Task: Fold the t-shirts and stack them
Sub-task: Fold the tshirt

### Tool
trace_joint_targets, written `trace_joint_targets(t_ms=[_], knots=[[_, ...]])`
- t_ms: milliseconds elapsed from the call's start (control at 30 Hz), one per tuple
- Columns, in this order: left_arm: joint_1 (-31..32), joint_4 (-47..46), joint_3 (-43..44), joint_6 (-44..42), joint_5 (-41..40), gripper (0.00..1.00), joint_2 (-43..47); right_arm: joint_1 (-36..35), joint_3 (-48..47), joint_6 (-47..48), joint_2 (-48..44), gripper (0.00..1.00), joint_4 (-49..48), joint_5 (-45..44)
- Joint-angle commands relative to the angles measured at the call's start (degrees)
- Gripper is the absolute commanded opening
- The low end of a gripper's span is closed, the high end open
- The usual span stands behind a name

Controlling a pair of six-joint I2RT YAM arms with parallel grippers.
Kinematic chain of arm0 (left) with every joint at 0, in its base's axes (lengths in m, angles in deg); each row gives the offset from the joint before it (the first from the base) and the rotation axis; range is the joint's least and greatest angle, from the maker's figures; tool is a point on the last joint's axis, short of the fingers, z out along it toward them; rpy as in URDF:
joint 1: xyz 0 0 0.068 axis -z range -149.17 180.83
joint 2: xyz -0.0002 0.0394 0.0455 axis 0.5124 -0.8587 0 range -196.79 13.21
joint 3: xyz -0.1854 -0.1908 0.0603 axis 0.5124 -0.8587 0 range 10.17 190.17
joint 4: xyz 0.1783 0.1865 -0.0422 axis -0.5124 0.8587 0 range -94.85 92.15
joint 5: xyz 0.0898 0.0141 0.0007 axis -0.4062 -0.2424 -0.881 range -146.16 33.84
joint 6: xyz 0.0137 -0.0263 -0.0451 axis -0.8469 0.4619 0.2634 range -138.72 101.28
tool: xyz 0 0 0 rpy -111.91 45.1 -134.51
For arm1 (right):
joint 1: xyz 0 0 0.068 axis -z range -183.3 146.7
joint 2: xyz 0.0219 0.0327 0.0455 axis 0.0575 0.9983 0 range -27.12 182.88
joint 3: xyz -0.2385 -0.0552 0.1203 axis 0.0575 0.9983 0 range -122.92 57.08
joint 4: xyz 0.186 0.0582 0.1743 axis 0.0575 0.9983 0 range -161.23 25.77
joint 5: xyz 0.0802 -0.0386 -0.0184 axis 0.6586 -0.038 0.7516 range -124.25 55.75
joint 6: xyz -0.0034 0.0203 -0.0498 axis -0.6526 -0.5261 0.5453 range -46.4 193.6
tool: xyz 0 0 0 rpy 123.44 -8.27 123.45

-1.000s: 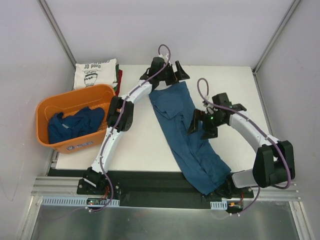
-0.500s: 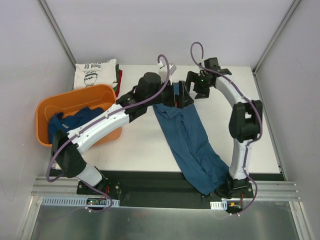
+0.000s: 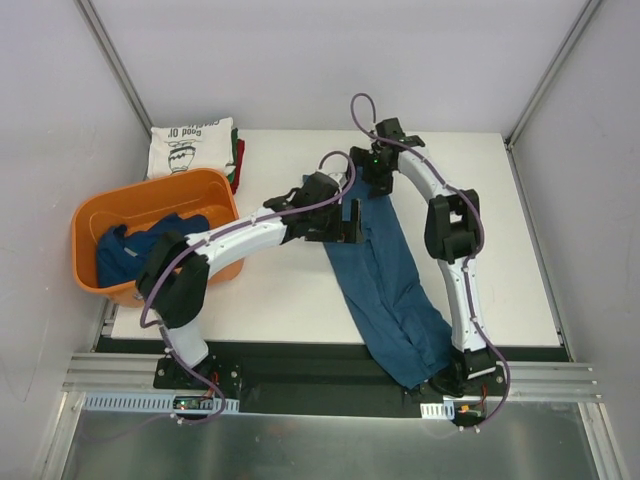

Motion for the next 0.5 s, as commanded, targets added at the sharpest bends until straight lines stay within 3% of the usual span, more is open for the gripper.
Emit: trace_joint_targets(t_ms=[0,167,467], knots=[[-0.3,-0.9,8.0,-2.6,3.5,0.99,-6.0,6.5,-3.9,-2.4,3.1,0.97,5.3,-3.3],[-1.6,-0.6,18.7,-4.2,9.1,0.99,-17.9,13.1,-7.5,-5.5,6.2,0.97,5.0,-3.0],[-3.2,-3.1,35.1,-7.9,16.3,0.99,-34.1,17.8,-9.7,-12.3,8.0,0.97,-11.5,-5.8]])
